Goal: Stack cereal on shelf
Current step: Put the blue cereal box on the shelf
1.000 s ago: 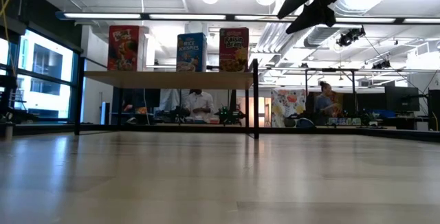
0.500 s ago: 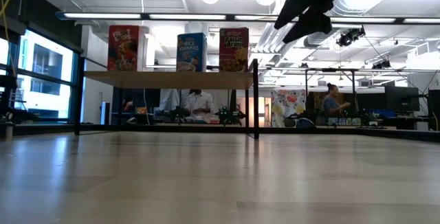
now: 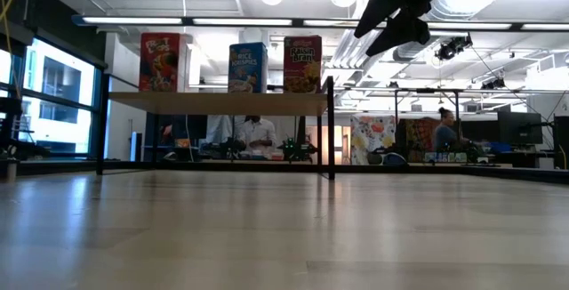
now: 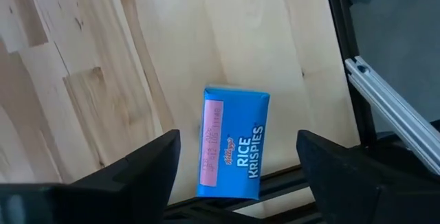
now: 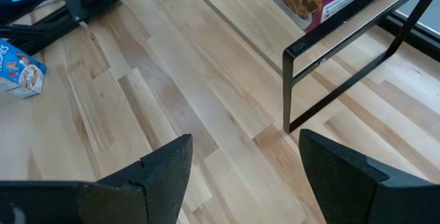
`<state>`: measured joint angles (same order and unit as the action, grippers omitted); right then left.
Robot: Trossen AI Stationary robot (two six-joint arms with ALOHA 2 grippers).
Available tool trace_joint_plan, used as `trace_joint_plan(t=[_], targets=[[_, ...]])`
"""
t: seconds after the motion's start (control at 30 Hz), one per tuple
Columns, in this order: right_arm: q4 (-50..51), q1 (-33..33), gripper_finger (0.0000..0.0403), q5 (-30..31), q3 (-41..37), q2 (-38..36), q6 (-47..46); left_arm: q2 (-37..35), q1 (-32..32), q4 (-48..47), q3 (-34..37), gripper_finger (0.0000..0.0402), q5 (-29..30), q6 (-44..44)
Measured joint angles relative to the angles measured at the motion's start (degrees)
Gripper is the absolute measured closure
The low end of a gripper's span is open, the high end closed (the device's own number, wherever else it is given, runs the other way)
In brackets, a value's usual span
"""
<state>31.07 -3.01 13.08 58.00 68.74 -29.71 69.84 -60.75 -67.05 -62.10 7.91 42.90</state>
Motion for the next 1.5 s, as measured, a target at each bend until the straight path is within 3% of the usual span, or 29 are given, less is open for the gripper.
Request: trace_joint_plan(t=[0.4,0.7,0.93,1.5], targets=[[0.0,0.02,0.0141,0.0,0.0,-0.01,0.08,0.0,0.0,1.41,0.25,0.0112,-0.03,12.32],[0.0,0.02,0.0141,0.02,0.0,-0.01,0.15,0.23,0.0,1.37,0.79,0.0112,0.13,6.53],[0.0,0.02,0.0141,0.02,0.0,-0.01,0.15,1.03,-0.02,2.18,4.99,0.0112,0.12,2.51],[0.0,0.02,0.0141,-0.13,0.0,-0.04,0.2,1.03,-0.04,13.92,16.09,0.0112,-3.33,3.51]])
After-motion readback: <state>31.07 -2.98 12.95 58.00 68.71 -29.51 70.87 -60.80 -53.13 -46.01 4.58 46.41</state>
